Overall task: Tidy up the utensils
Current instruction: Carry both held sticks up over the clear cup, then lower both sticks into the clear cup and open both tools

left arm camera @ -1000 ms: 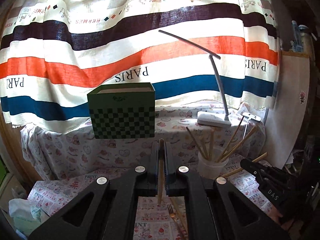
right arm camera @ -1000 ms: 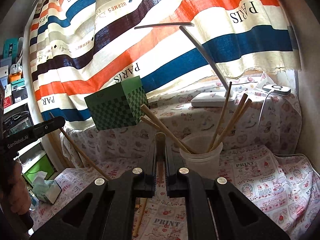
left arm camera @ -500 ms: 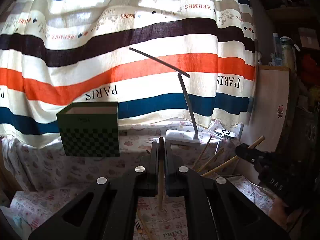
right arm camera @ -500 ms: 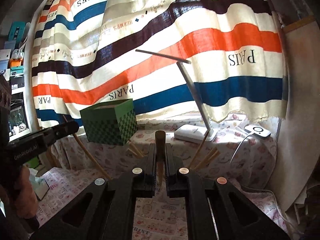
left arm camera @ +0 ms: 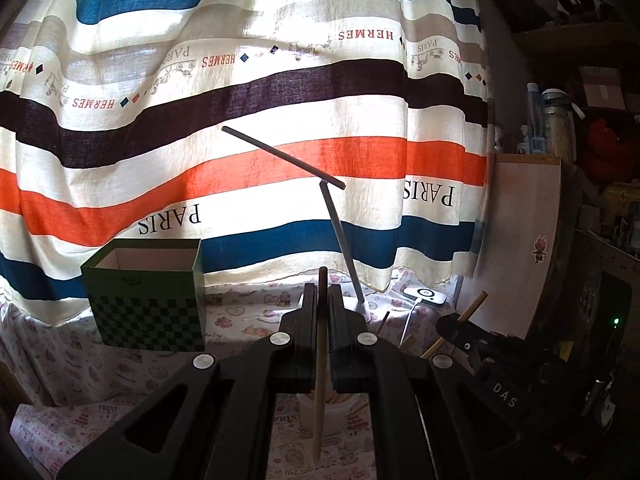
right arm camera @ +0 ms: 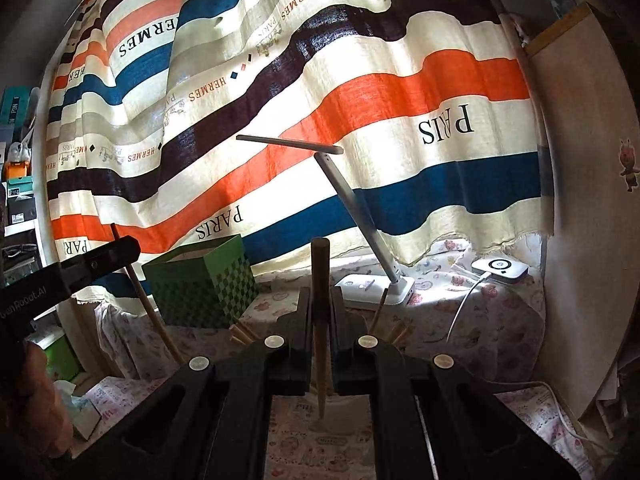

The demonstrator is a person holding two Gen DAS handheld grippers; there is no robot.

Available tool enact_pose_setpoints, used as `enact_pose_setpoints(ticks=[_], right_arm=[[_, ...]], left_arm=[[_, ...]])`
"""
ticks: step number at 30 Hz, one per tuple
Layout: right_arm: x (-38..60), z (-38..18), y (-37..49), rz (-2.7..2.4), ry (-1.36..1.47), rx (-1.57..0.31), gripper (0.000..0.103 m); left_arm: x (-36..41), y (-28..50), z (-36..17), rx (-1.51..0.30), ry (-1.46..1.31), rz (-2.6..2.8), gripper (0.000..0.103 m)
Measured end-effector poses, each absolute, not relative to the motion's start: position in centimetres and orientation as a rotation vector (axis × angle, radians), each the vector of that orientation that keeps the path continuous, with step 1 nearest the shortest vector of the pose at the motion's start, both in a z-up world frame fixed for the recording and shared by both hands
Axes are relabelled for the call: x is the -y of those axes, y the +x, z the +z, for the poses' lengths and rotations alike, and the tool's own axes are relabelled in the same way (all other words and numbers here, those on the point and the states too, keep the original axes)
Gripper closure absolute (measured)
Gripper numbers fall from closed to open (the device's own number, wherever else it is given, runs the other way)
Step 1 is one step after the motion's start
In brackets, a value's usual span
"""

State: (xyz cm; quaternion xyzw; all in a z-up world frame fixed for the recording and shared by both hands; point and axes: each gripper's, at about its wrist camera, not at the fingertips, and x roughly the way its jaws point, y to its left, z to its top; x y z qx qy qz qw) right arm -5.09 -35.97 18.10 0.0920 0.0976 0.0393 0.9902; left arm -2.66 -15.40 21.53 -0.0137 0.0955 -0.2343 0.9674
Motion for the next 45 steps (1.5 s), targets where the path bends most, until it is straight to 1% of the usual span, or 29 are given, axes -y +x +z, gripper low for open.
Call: enact_pose_setpoints(ticks=[6, 13, 19, 26, 32, 38, 45], right_arm=[[37.0, 18.6, -3.4, 0.036, 0.283, -0.107, 0.095], [37.9, 17.1, -1.5, 0.049, 0.267, -0.191, 0.095], [37.2, 16.9, -0.3, 0.092, 0.218, -0.248, 0.095], [37.0, 15.5, 0.9, 0.108, 0.215, -0.29, 0.095], [36.9, 14.2, 3.0, 0.131, 0.2, -0.386, 0.095], [36.2, 13.3, 4.6, 0.122, 0.167, -0.438, 0.095], [36.2, 12.5, 5.4, 0.114, 0.18, -0.477, 0.095]], left_arm=[[17.1, -1.3, 22.6, -0.125, -0.071, -0.512, 0.099], [19.7, 1.2, 22.6, -0.099, -0.059, -0.515, 0.099], [21.2, 3.5, 21.1, -0.07, -0.061, -0.489, 0.099], [21.2, 6.9, 18.3, -0.144, -0.05, -0.412, 0.099], [21.0, 8.7, 17.0, -0.23, -0.058, -0.45, 0.099], [21.1, 9.5, 16.2, -0.227, 0.008, -0.4, 0.098], [20.0, 10.5, 16.1, -0.257, 0.011, -0.387, 0.097]])
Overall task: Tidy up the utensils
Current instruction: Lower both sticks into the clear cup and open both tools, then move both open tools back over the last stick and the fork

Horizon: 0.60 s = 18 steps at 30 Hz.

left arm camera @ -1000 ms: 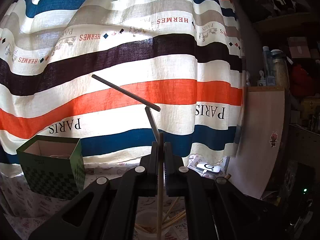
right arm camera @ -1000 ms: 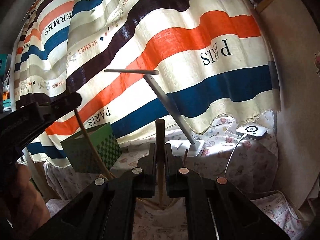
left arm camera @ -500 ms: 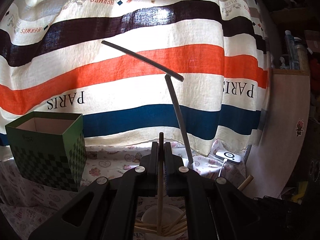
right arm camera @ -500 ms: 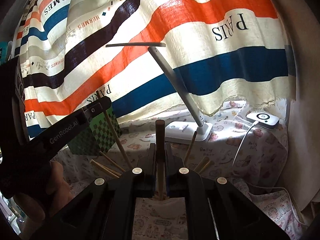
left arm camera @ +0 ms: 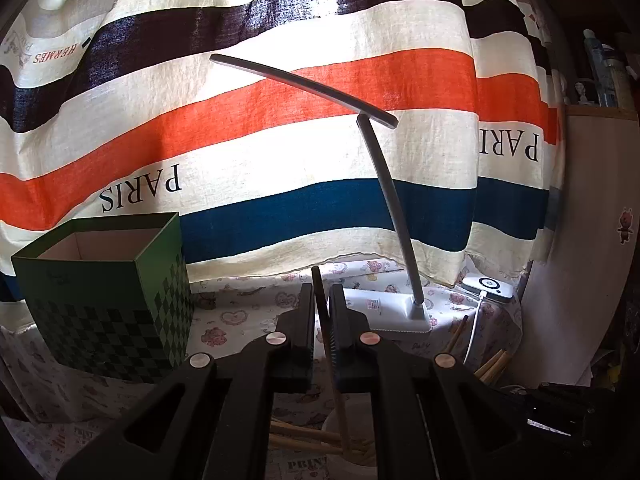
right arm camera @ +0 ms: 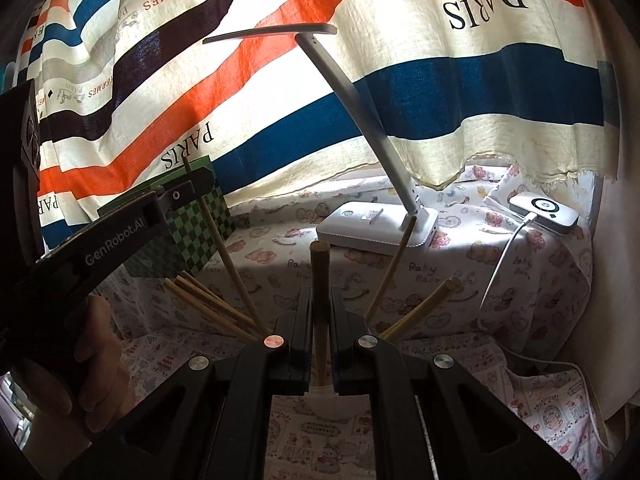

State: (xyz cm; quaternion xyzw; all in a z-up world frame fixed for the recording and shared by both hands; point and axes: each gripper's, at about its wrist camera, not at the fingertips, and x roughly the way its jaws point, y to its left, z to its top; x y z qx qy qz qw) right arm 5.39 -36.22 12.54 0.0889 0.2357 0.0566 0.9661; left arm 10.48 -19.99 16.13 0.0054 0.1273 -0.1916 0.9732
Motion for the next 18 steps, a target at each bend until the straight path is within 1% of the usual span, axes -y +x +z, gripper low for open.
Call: enact_pose_setpoints(ticks=[1, 2, 3, 4, 5, 6, 8, 10, 12, 13, 14, 15, 16, 17, 18], right_arm=[[36.3, 12.5, 5.5, 0.118, 0.182, -0.483, 0.095], [36.3, 12.4, 5.7, 0.122, 0.181, -0.489, 0.095], [36.2, 12.4, 5.7, 0.12, 0.177, -0.492, 0.094], [36.2, 12.4, 5.7, 0.112, 0.168, -0.491, 0.092], [36.1, 12.4, 5.7, 0.105, 0.16, -0.487, 0.085], [36.1, 12.6, 5.6, 0.101, 0.152, -0.481, 0.074], [36.2, 12.9, 5.2, 0.076, 0.144, -0.463, 0.066], [36.3, 13.2, 4.7, 0.065, 0.146, -0.448, 0.064], [36.5, 13.7, 3.8, 0.064, 0.158, -0.428, 0.057], [36.5, 14.0, 3.2, 0.057, 0.16, -0.407, 0.054], [36.5, 14.3, 2.5, 0.038, 0.156, -0.381, 0.051], [36.5, 14.6, 1.5, -0.003, 0.155, -0.336, 0.051], [36.5, 14.8, 0.5, -0.029, 0.158, -0.294, 0.05], [36.3, 14.9, -0.4, -0.03, 0.159, -0.263, 0.047], [36.0, 14.9, -1.2, -0.015, 0.157, -0.253, 0.045]], left_arm=[[19.8, 10.4, 16.2, -0.256, 0.009, -0.386, 0.093], [19.6, 10.2, 16.3, -0.253, 0.008, -0.382, 0.082], [19.3, 9.9, 16.4, -0.245, 0.008, -0.377, 0.075], [19.1, 9.7, 16.6, -0.234, 0.012, -0.367, 0.058], [18.9, 9.3, 16.9, -0.22, 0.019, -0.347, 0.049], [18.6, 9.1, 17.0, -0.211, 0.025, -0.333, 0.049], [17.8, 8.9, 17.3, -0.216, 0.02, -0.317, 0.049], [16.8, 8.5, 17.5, -0.222, 0.003, -0.301, 0.047], [15.7, 7.7, 17.6, -0.213, -0.005, -0.283, 0.043], [15.2, 7.2, 17.6, -0.2, -0.001, -0.273, 0.039], [14.7, 6.5, 17.6, -0.18, 0.009, -0.262, 0.037], [14.3, 5.7, 17.5, -0.158, 0.02, -0.249, 0.036], [13.8, 5.0, 17.3, -0.138, 0.03, -0.234, 0.033], [13.2, 4.3, 17.1, -0.123, 0.034, -0.221, 0.03], [12.7, 3.7, 16.9, -0.113, 0.033, -0.212, 0.028]])
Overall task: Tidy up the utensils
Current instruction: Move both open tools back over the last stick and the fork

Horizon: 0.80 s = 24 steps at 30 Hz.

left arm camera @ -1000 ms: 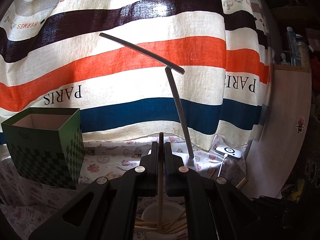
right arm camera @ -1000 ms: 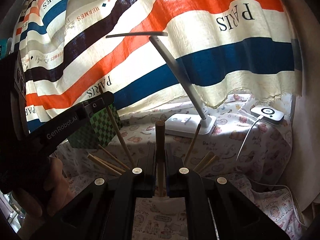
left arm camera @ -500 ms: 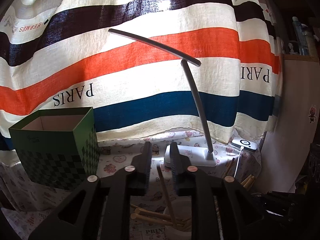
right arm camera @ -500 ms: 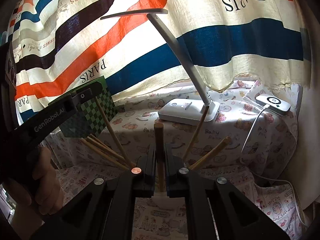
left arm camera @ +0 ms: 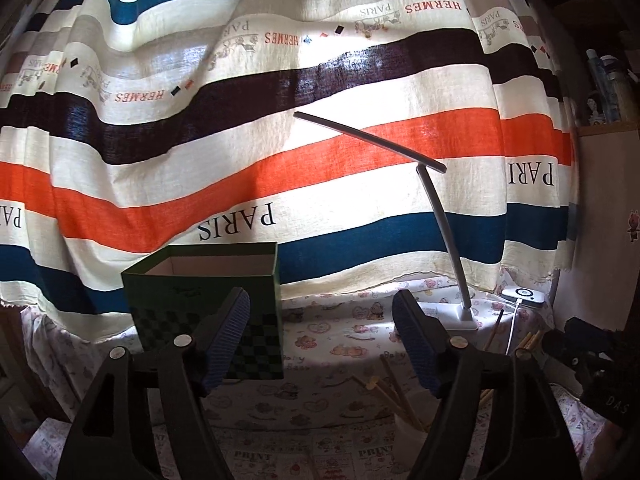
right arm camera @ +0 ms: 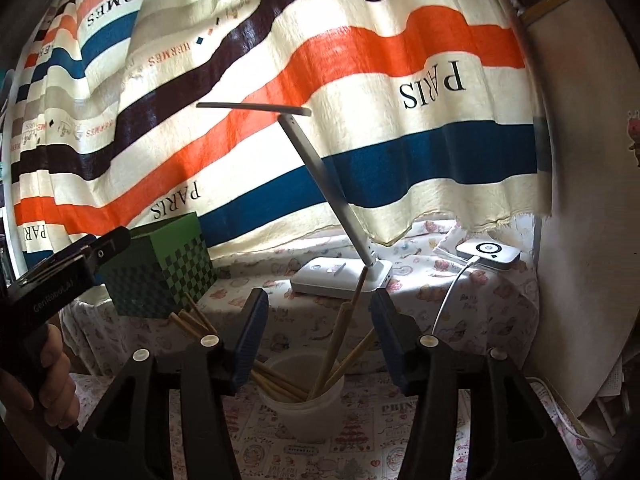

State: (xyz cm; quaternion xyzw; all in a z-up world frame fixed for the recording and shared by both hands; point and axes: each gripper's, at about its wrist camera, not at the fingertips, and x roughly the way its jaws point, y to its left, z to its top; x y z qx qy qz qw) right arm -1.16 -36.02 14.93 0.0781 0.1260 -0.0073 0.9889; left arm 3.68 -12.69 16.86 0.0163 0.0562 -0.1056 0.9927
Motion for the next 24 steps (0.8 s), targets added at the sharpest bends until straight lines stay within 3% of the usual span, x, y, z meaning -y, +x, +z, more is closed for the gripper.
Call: enact_pose_setpoints(ticks=[7, 11, 16, 24], right_arm=[[32.8, 13.9, -2.5, 0.114, 0.181, -0.31, 0.045], [31.5, 12.9, -2.4, 0.136, 0.199, -0.323, 0.045], [30.7, 11.6, -2.1, 0.14, 0.228, -0.339, 0.045], [28.7, 8.8, -1.6, 0.148, 0.182, -0.394, 0.045]], left_arm=[[9.1, 0.1, 14.6, -0.107, -0.016, -0.169, 0.007], [7.3, -1.3, 12.9, -0.114, -0.025, -0.132, 0.002], [4.6, -2.3, 10.1, -0.127, -0.129, -0.077, 0.001], [4.7, -2.4, 6.5, -0.148, -0.047, -0.023, 0.001]])
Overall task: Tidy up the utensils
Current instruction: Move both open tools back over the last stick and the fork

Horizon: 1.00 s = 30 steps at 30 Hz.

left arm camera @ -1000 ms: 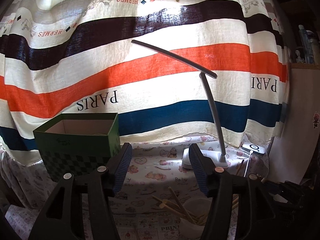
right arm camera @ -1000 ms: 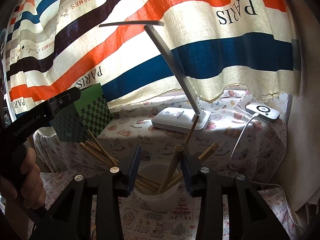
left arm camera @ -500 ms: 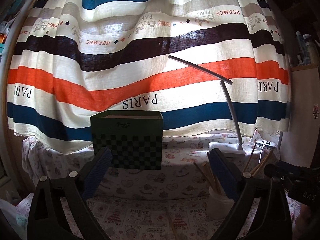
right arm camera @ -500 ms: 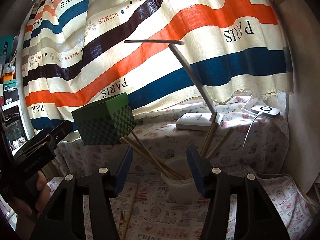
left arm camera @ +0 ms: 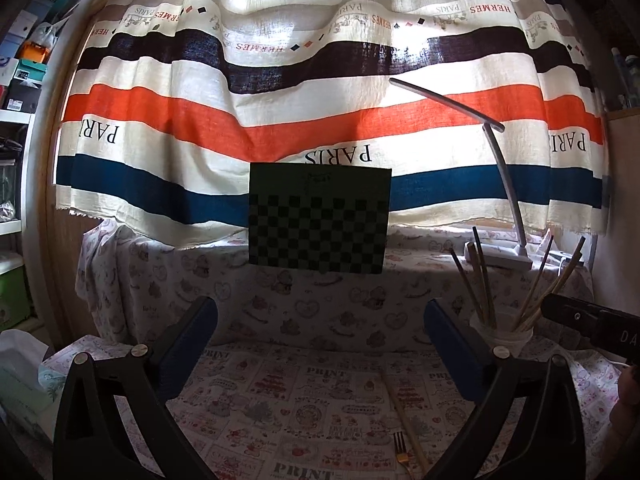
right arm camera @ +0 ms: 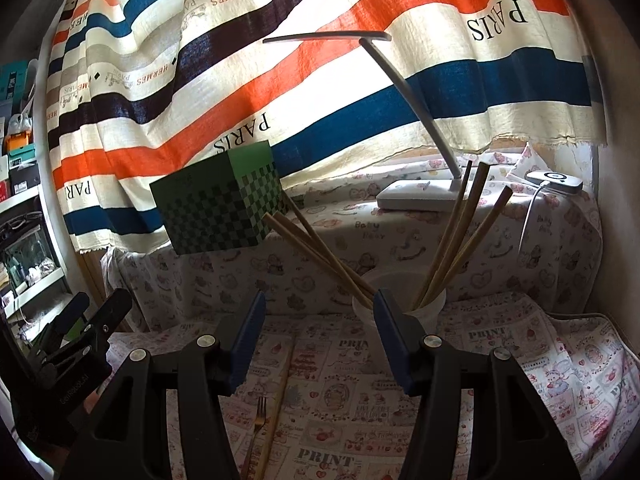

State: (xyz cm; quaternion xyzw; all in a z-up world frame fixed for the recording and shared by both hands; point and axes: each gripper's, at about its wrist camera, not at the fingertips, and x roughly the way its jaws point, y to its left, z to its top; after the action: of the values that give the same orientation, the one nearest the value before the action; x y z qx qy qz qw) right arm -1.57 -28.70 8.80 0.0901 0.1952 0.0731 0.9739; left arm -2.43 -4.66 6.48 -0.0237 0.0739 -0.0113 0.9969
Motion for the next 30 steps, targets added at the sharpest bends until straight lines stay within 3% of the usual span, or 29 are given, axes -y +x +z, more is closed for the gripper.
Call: enact_pose_setpoints(ticks=[30], right_arm=[[24.0, 1.0, 1.9, 0.163, 0.036, -0.704, 0.041]], left_arm=[[4.7, 2.0, 2.0, -0.333, -0.009, 0.025, 0.001]])
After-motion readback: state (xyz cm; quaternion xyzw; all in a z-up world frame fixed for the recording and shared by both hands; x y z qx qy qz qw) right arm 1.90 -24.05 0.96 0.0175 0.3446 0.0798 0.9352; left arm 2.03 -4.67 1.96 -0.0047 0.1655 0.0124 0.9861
